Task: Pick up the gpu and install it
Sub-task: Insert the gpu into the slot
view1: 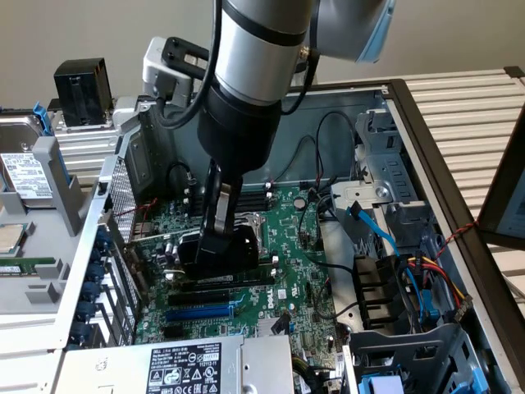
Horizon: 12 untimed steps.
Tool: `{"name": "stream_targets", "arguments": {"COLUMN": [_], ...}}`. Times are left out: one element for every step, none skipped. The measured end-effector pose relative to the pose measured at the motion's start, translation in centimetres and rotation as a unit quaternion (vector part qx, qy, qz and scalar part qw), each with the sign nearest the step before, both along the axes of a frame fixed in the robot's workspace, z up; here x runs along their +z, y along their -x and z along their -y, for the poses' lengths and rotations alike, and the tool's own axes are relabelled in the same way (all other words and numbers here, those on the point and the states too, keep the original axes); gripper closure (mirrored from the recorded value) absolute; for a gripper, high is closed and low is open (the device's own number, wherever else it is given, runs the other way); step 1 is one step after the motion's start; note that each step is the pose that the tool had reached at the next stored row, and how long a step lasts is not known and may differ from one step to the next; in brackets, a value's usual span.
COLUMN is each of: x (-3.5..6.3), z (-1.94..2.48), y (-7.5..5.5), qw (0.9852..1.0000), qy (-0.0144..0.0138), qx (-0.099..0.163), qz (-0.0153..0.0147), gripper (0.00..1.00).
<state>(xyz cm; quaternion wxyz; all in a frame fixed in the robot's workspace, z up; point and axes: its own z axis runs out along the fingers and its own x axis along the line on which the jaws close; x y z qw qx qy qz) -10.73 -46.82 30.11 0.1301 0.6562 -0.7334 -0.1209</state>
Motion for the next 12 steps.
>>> {"name": "stream_targets", "arguments": {"x": [-0.04, -0.08, -0.14, -0.21, -0.29, -0.37, -0.46, -0.56, -0.65, -0.72, -0.76, -0.76], "z": [0.01, 0.04, 0.07, 0.11, 0.15, 0.19, 0.21, 0.22, 0.23, 0.24, 0.25, 0.27], "y": [-0.1, -0.3, -0.5, -0.7, -0.9, -1.0, -1.1, -1.2, -1.3, -1.3, -1.4, -1.4], "qw": [1.0000, 1.0000, 0.9999, 0.9999, 0.9999, 0.9998, 0.9998, 0.9998, 0.9998, 0.9997, 0.9997, 0.9996], "qy": [-0.0008, -0.0017, -0.0026, -0.0034, -0.0039, -0.0043, -0.0047, -0.0050, -0.0054, -0.0060, -0.0065, -0.0064], "qx": [0.000, 0.000, 0.000, 0.000, 0.000, 0.000, 0.000, 0.000, 0.000, 0.000, 0.000, 0.000], "qz": [-0.0049, -0.0085, -0.0113, -0.0138, -0.0154, -0.0168, -0.0179, -0.0187, -0.0198, -0.0221, -0.0256, -0.0271], "gripper": [0.73, 0.73, 0.73, 0.73, 0.73, 0.73, 0.73, 0.73, 0.73, 0.73, 0.73, 0.73]}}
